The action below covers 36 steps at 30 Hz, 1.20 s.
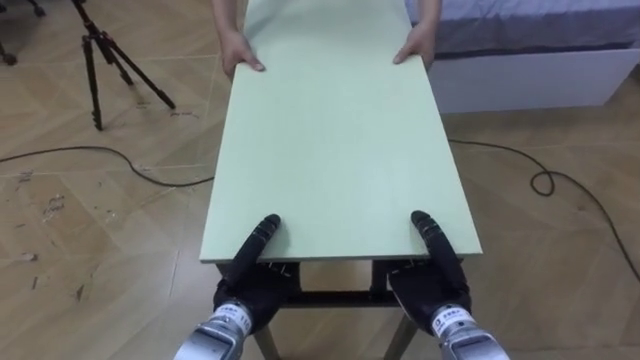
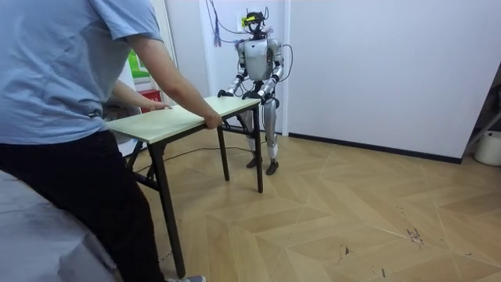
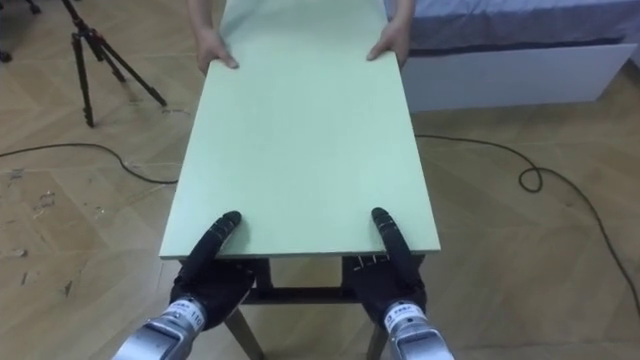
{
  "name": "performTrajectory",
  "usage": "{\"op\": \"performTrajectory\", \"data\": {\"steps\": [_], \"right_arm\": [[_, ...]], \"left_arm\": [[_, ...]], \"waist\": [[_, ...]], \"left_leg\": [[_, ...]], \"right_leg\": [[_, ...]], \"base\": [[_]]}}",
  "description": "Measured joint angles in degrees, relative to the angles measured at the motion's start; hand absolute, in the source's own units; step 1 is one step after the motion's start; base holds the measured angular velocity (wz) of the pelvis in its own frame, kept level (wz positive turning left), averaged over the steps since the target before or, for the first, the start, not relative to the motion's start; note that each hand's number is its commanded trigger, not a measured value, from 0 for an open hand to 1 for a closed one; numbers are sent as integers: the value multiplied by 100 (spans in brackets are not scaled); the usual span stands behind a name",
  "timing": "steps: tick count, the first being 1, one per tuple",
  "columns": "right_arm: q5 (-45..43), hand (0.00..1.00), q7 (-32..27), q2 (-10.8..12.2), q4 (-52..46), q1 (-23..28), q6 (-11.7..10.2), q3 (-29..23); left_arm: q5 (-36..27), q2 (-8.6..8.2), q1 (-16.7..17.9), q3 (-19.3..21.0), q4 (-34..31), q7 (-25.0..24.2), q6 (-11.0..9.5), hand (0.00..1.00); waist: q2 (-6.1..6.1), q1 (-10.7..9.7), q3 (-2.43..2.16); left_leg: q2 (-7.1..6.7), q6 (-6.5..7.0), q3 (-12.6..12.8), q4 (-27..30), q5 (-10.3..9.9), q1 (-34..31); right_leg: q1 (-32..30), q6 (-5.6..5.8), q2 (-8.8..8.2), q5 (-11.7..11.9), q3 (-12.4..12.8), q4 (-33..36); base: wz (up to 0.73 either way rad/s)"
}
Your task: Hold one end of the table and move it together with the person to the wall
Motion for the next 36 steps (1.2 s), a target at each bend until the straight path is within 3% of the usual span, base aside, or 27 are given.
{"op": "performTrajectory", "data": {"steps": [9,19,30,36], "right_arm": [[-34,100,-18,64,1,0,-24,15],[-208,100,34,65,-168,39,-54,4],[-422,100,384,68,-772,564,-240,63],[-432,100,454,89,-1120,793,-328,180]], "left_arm": [[75,62,0,-23,3,12,-32,100],[439,89,18,4,-239,8,-39,100],[963,9,605,-19,-1039,-201,-48,100],[1123,8,1017,-49,-1519,-387,-213,100]], "waist": [[1,-12,0],[67,-1,-60],[33,-18,-89],[45,-1,-101]], "left_leg": [[-2,0,0,7,0,-6],[1,-3,13,8,20,-43],[22,-11,76,0,38,-172],[16,-11,28,2,38,-267]], "right_leg": [[-4,0,0,0,1,-1],[-67,-4,-2,3,31,39],[-227,-9,9,6,60,99],[-322,-9,5,6,66,100]], "base": [[0],[-1],[-1],[1]]}}
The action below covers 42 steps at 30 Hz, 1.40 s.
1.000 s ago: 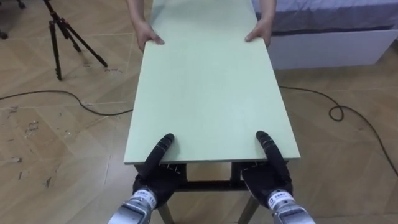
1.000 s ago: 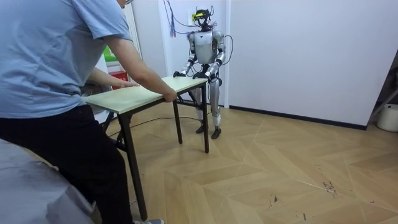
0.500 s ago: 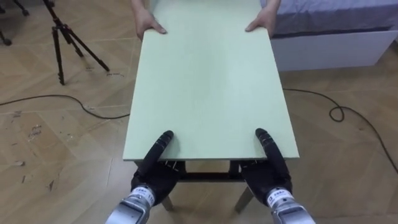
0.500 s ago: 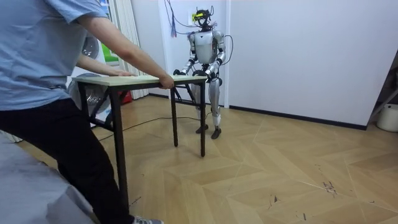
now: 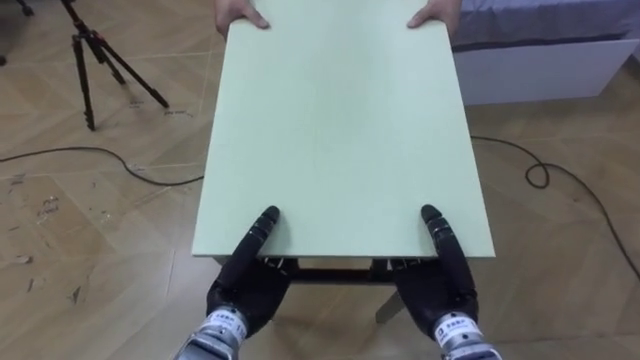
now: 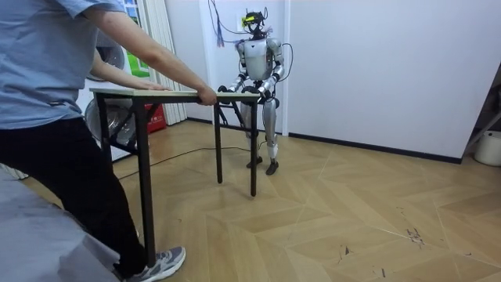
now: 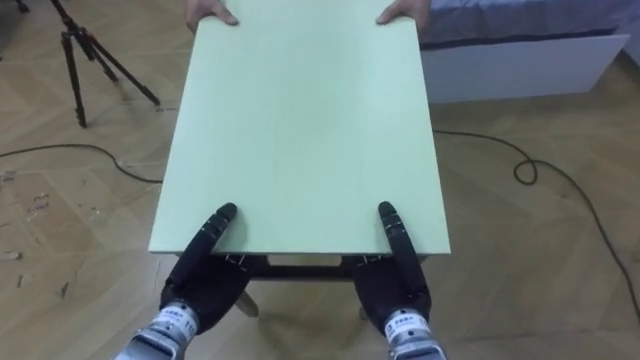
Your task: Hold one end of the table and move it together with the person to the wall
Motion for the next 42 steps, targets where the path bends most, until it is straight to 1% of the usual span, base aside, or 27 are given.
{"op": "performTrajectory", "data": {"steps": [1,2,3,4,6,8,11,14,21,25,30,31,33,35,36,37,38,39,40,41,42], "right_arm": [[-5,100,0,-6,-136,121,-37,35],[-16,100,4,-26,-223,194,-64,64],[-21,100,14,-35,-234,203,-85,82],[-37,100,31,-42,-234,204,-149,126],[-32,100,54,-66,-235,208,-193,154],[-32,100,67,-75,-248,208,-219,185],[-33,100,110,-79,-278,208,-274,221],[-29,100,118,-89,-299,219,-289,226],[-25,100,119,-139,-323,278,-303,230],[-28,100,120,-122,-340,316,-437,284],[-18,100,128,-131,-420,388,-452,282],[-11,100,128,-138,-420,405,-465,280],[6,100,128,-145,-420,433,-466,286],[19,100,129,-145,-420,453,-466,273],[21,100,129,-145,-420,456,-467,268],[32,100,129,-159,-420,460,-452,279],[41,100,144,-192,-420,488,-430,283],[42,100,156,-195,-420,502,-420,283],[36,100,199,-195,-420,527,-419,285],[39,100,253,-213,-420,547,-434,284],[21,100,273,-227,-421,552,-431,285]], "left_arm": [[0,0,109,-34,-83,-31,-31,100],[-1,-2,189,-96,-110,-77,-109,100],[-1,-8,214,-112,-111,-109,-137,100],[0,-9,256,-156,-111,-154,-215,100],[0,-18,281,-212,-111,-180,-277,100],[33,-34,307,-254,-111,-180,-370,100],[46,-35,318,-317,-111,-182,-458,100],[46,-35,330,-346,-111,-182,-482,100],[57,-35,393,-441,-111,-189,-549,100],[96,-41,394,-498,-124,-189,-618,100],[128,-38,437,-544,-164,-237,-668,100],[126,-39,445,-568,-164,-238,-679,100],[125,-15,455,-605,-166,-238,-701,100],[109,9,462,-652,-168,-238,-733,100],[109,8,466,-656,-168,-238,-733,100],[91,10,497,-675,-169,-245,-739,100],[46,56,516,-689,-169,-251,-743,100],[39,67,534,-694,-169,-264,-743,100],[44,67,558,-699,-170,-308,-747,100],[50,60,556,-711,-170,-312,-753,100],[49,55,573,-704,-169,-312,-752,100]], "waist": [[-2,0,-2],[-4,7,-1],[-8,10,1],[-17,8,6],[-27,7,6],[-48,8,20],[-72,12,35],[-87,14,45],[-96,5,51],[-112,-6,58],[-204,-12,40],[-221,-11,32],[-245,-6,33],[-260,-1,34],[-265,27,34],[-276,72,34],[-260,183,36],[-255,206,35],[-230,258,33],[-220,316,31],[-201,341,23]], "left_leg": [[0,0,-8,-2,0,15],[0,0,-13,-2,0,20],[-1,0,-16,-3,0,20],[-1,0,-17,-7,0,20],[-4,0,-12,-12,0,22],[-5,0,-9,-22,0,24],[-5,0,-6,-20,0,20],[-9,0,1,-19,0,12],[-25,0,1,-20,0,13],[-34,0,2,-14,0,-18],[-27,-1,-19,80,0,-136],[5,-2,-19,142,-2,-165],[10,-5,-18,236,-3,-205],[47,-54,-29,633,-33,-412],[61,-56,-33,783,-34,-492],[102,-57,-36,1131,-34,-650],[181,-69,-53,1561,-39,-849],[228,-76,-69,1764,-42,-960],[261,-219,-98,2104,-53,-1159],[314,-361,-141,2290,-39,-1322],[357,-581,-174,2244,-58,-1345]], "right_leg": [[18,0,1,0,3,1],[26,0,1,0,17,2],[25,0,1,0,19,1],[24,0,1,0,23,0],[25,0,-1,0,23,1],[25,0,-1,0,16,0],[21,0,0,0,16,0],[14,0,-2,0,16,0],[12,0,4,0,18,0],[-10,0,7,0,-4,3],[-70,0,2,-1,-69,4],[-69,0,0,0,-62,8],[-71,-1,-2,-1,-51,23],[-101,-17,19,-9,-64,82],[-156,-32,23,-15,-43,147],[-287,-85,49,-39,43,310],[-364,-208,124,-37,179,401],[-383,-236,172,-28,228,403],[-387,-278,243,-5,221,337],[-390,-294,303,2,209,214],[-406,-360,341,31,155,85]], "base": [[7],[6],[0],[0],[0],[0],[0],[0],[0],[0],[4],[4],[2],[5],[-13],[-34],[-38],[-29],[-13],[-12],[-9]]}}
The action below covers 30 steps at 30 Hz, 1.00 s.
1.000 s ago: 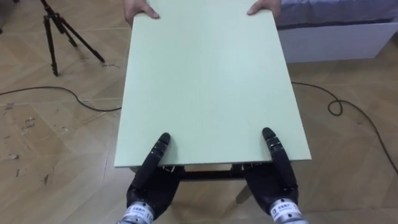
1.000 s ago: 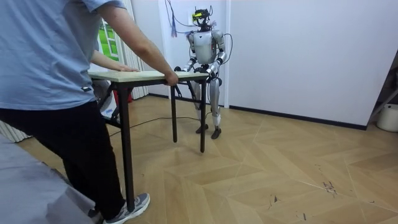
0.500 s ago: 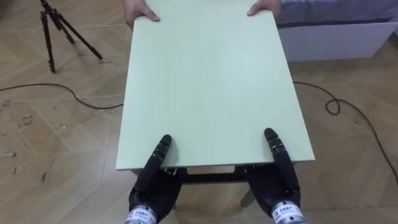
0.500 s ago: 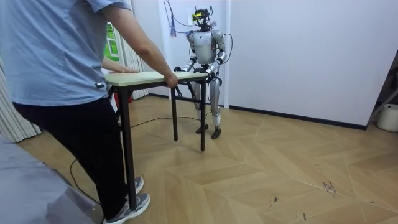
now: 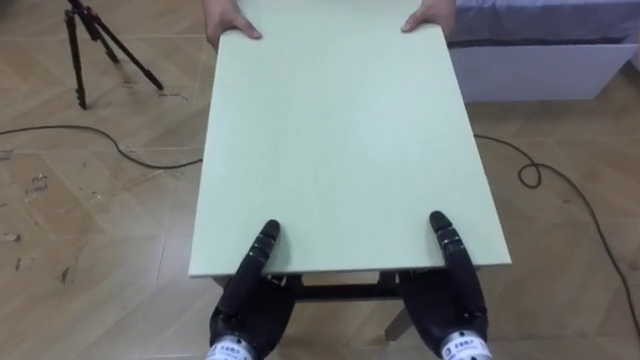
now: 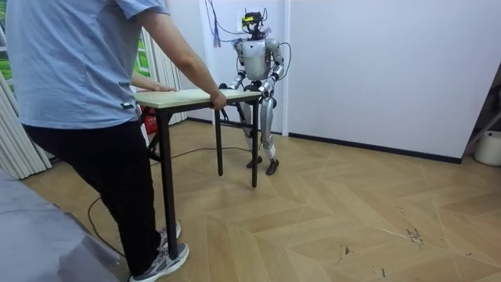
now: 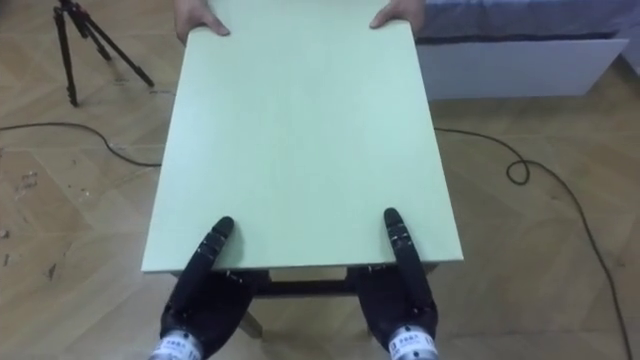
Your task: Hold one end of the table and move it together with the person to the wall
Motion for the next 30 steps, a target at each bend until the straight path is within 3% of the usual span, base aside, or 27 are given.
{"op": "performTrajectory", "data": {"steps": [1,2,4,6,9,10,11,12,13,14,16,18,19,20,21,22,23,24,26,28,29,30], "right_arm": [[-12,100,11,-18,-11,-4,1,0],[-53,100,14,-88,-29,-37,9,8],[-75,100,11,-159,-29,-43,57,69],[-116,100,45,-141,-29,-49,78,48],[-104,100,190,-105,-30,-90,107,-79],[-116,100,224,-91,-30,-168,146,-187],[-150,100,225,1,-2,-249,185,-293],[-163,100,228,10,0,-237,211,-317],[-165,100,250,23,-2,-229,251,-318],[-167,100,303,-4,22,-217,266,-328],[-218,100,329,-44,44,-194,263,-303],[-232,100,329,-33,54,-134,281,-326],[-245,100,329,-18,56,-90,325,-333],[-251,100,328,-23,56,-55,347,-334],[-247,100,328,-27,54,-40,355,-335],[-229,100,328,-30,43,30,375,-373],[-184,100,332,-17,34,127,390,-421],[-153,100,335,-18,18,179,382,-425],[18,100,335,-59,-51,305,326,-385],[20,100,330,-109,-79,299,301,-334],[62,100,287,-191,-143,303,251,-247],[73,100,283,-219,-161,304,237,-202]], "left_arm": [[-2,-18,6,1,-1,-1,0,100],[-13,-62,41,11,1,-25,2,100],[-132,-102,209,43,0,-138,3,100],[-163,-78,220,44,0,-208,29,100],[-174,-61,55,-2,-4,-212,28,100],[-186,-24,-84,-21,-3,-212,27,100],[-209,48,-238,-47,9,-212,26,100],[-227,73,-245,-74,7,-212,11,100],[-293,157,-229,-132,-20,-213,-56,100],[-392,201,-256,-200,37,-216,-78,100],[-413,172,-238,-210,112,-215,-73,100],[-422,173,-235,-206,175,-215,-64,100],[-423,170,-202,-207,196,-215,-64,100],[-435,174,-168,-212,201,-215,-62,100],[-441,184,-161,-226,200,-215,-62,100],[-440,200,-158,-265,203,-194,-41,100],[-420,223,-157,-312,203,-173,-7,100],[-392,240,-158,-340,203,-170,-1,100],[-332,268,-168,-398,195,-170,6,100],[-325,256,-142,-385,182,-171,6,100],[-335,206,-90,-370,146,-171,6,100],[-335,199,-46,-343,114,-171,6,100]], "waist": [[45,9,-1],[206,43,19],[427,43,15],[501,-113,26],[498,-220,54],[480,-223,99],[382,-312,206],[403,-358,215],[316,-458,147],[318,-573,140],[388,-545,105],[367,-543,98],[347,-603,94],[339,-655,89],[338,-682,89],[338,-809,89],[321,-979,80],[292,-1023,70],[163,-925,15],[66,-762,8],[22,-582,8],[-25,-532,18]], "left_leg": [[50,-101,-8,19,-45,-16],[290,-140,66,419,-190,-61],[571,-166,141,958,-415,206],[579,-161,27,826,-512,541],[562,-115,59,-565,-942,1158],[527,34,248,-982,-1104,1214],[339,254,200,-997,-1130,1110],[252,294,44,-911,-1128,998],[80,371,-170,-741,-1145,734],[-54,437,-189,-483,-1197,483],[-120,502,18,-396,-1156,317],[-193,606,199,-369,-1048,240],[-250,683,300,-417,-956,235],[-289,759,433,-478,-846,209],[-282,799,538,-497,-800,188],[-250,847,741,-549,-701,165],[-214,870,939,-689,-562,183],[-214,887,1050,-807,-471,207],[-219,935,1540,-1160,-195,267],[-248,960,1827,-1227,-107,245],[-271,956,1941,-1219,-80,216],[-294,951,1993,-1214,-64,211]], "right_leg": [[-39,-56,-26,34,-74,-14],[-113,-129,66,77,-297,64],[-166,-215,244,122,-615,241],[-365,-249,249,138,-871,434],[-1087,-265,112,149,-967,1176],[-1593,-268,-66,161,-999,1881],[-2166,-146,-344,237,-895,2605],[-2323,3,-341,251,-770,2542],[-2343,237,-376,577,-504,1633],[-2327,-22,-497,1032,-530,1209],[-2327,-53,-607,1343,-688,924],[-2289,5,-711,1602,-634,704],[-2204,114,-763,1813,-549,467],[-2137,376,-794,1985,-456,272],[-2164,488,-838,1987,-375,361],[-2255,579,-1000,1650,-307,983],[-2261,562,-1202,1090,-284,1870],[-2246,562,-1277,838,-258,2286],[-2017,590,-1476,206,-195,3654],[-1598,594,-1564,47,-54,4210],[-1211,609,-1609,45,111,4270],[-1005,627,-1681,73,153,4231]], "base": [[-22],[-33],[-38],[13],[13],[9],[17],[35],[44],[36],[4],[0],[9],[16],[45],[83],[95],[85],[29],[-34],[-53],[-49]]}}
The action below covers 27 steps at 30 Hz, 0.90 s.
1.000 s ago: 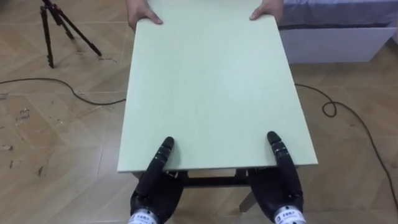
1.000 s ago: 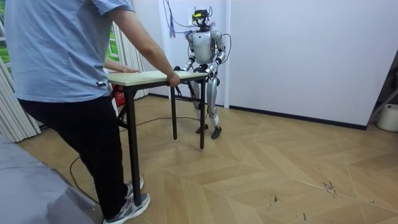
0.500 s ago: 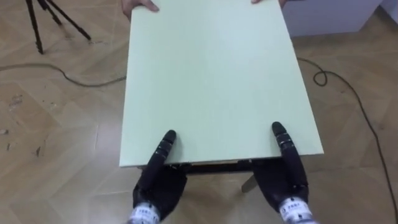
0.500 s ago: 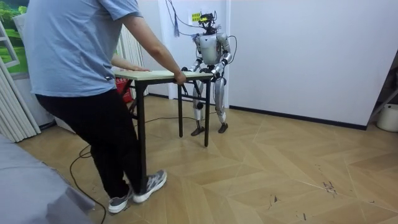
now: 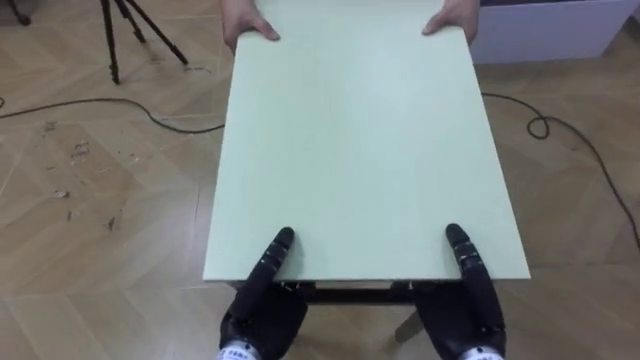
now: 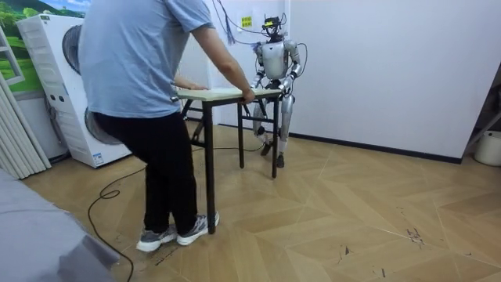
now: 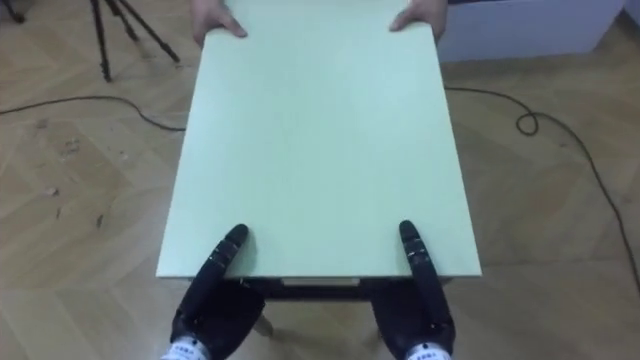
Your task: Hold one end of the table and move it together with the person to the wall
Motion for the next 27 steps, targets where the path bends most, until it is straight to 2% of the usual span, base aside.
{"op": "performTrajectory", "data": {"steps": [1,2,3,4,5,6,7,8,9,12,14,16,17,18,20,21,22,23,24,25,26,27], "right_arm": [[4,100,-1,-12,-21,-11,-47,106],[4,100,-1,-9,-24,-61,-101,161],[-6,100,-1,-12,-25,-88,-110,169],[-50,100,-1,5,-21,-102,-120,205],[-51,100,-1,29,-22,-101,-119,203],[-50,100,2,56,-25,-106,-120,201],[-57,100,12,87,-70,-118,-120,201],[-65,100,15,135,-106,-169,-126,201],[-65,100,15,148,-106,-201,-128,209],[-51,100,15,156,-106,-308,-181,323],[-5,100,14,178,-101,-344,-213,331],[19,100,14,217,0,-440,-206,354],[20,100,14,222,24,-451,-175,358],[20,100,14,228,43,-449,-176,357],[64,100,14,243,136,-444,-163,353],[115,100,14,239,138,-439,-157,358],[131,100,14,225,138,-436,-149,363],[141,100,14,222,138,-432,-151,363],[161,100,14,216,152,-429,-151,362],[163,100,14,205,199,-429,-151,364],[166,100,14,170,236,-421,-159,409],[166,100,14,147,239,-418,-156,428]], "left_arm": [[2,8,60,64,-75,-1,0,100],[2,20,60,104,-114,-2,0,100],[20,11,57,125,-120,-2,-1,100],[22,15,66,111,-123,-2,0,100],[23,22,78,110,-158,-1,-1,100],[35,39,82,119,-192,-1,-6,100],[89,98,84,146,-307,-1,-35,100],[128,137,82,182,-407,-1,-92,100],[129,148,77,201,-426,-1,-112,100],[113,175,72,266,-522,5,-111,100],[174,188,28,290,-541,5,-113,100],[192,223,-2,302,-539,5,-131,100],[214,225,1,302,-530,5,-158,100],[227,232,6,292,-530,5,-161,100],[318,252,-3,286,-512,11,-165,100],[339,259,-7,285,-512,14,-168,100],[344,269,-14,279,-512,21,-177,100],[348,267,-22,273,-512,37,-177,100],[355,254,-19,273,-508,44,-178,100],[353,230,5,268,-474,46,-193,100],[327,231,78,233,-457,46,-219,100],[304,223,119,228,-457,46,-235,100]], "waist": [[-113,32,10],[-165,58,24],[-144,55,43],[-111,110,59],[-87,195,45],[-132,229,47],[-280,248,44],[-394,218,49],[-420,209,48],[-448,268,48],[-472,273,55],[-474,281,57],[-447,282,70],[-421,279,85],[-368,315,88],[-352,346,84],[-249,373,96],[-167,393,103],[-147,400,104],[-144,421,113],[-133,568,119],[-106,622,122]], "left_leg": [[-23,-18,75,89,22,-91],[22,-58,48,321,49,-285],[87,-77,-5,391,85,-378],[165,-142,-191,409,185,-502],[239,-209,-309,313,313,-577],[255,-222,-327,235,398,-621],[289,-219,-334,138,541,-781],[302,-206,-333,186,603,-1006],[309,-198,-332,211,629,-1094],[464,-198,-275,387,683,-1391],[541,-182,-273,371,860,-1607],[655,-203,-303,323,1038,-1734],[702,-233,-354,254,1170,-1762],[737,-251,-420,188,1257,-1762],[875,-323,-603,-230,1730,-1747],[911,-362,-644,-373,1881,-1734],[972,-462,-764,-751,2252,-1666],[990,-808,-967,-1243,2721,-1546],[995,-1009,-1101,-1343,2877,-1512],[1004,-996,-1190,-908,2616,-1532],[1010,-855,-1220,9,1866,-1541],[1030,-850,-1244,461,1522,-1535]], "right_leg": [[397,22,-88,125,121,-120],[628,212,-55,-18,160,-450],[632,263,36,-94,135,-576],[614,256,245,-106,107,-770],[633,270,410,-147,152,-1065],[646,302,445,-214,148,-1236],[652,310,479,-448,178,-1578],[637,280,492,-687,206,-1865],[638,264,514,-766,237,-1994],[691,227,629,-1009,238,-2612],[737,140,725,-1118,174,-3059],[719,132,864,-1120,143,-3318],[720,24,982,-1097,77,-3415],[697,-30,1054,-1060,59,-3414],[586,-224,1341,-903,-89,-3415],[535,-284,1416,-860,-130,-3414],[486,-398,1613,-741,-151,-3477],[438,-521,1754,-633,-188,-3567],[406,-591,1744,-592,-282,-3595],[349,-689,1678,-524,-454,-3577],[327,-765,1602,-450,-584,-3581],[316,-801,1599,-408,-587,-3586]], "base": [[-24],[-16],[-11],[-26],[-31],[-25],[-9],[0],[-5],[-27],[-4],[-5],[0],[11],[17],[13],[14],[17],[3],[-31],[-46],[-54]]}}
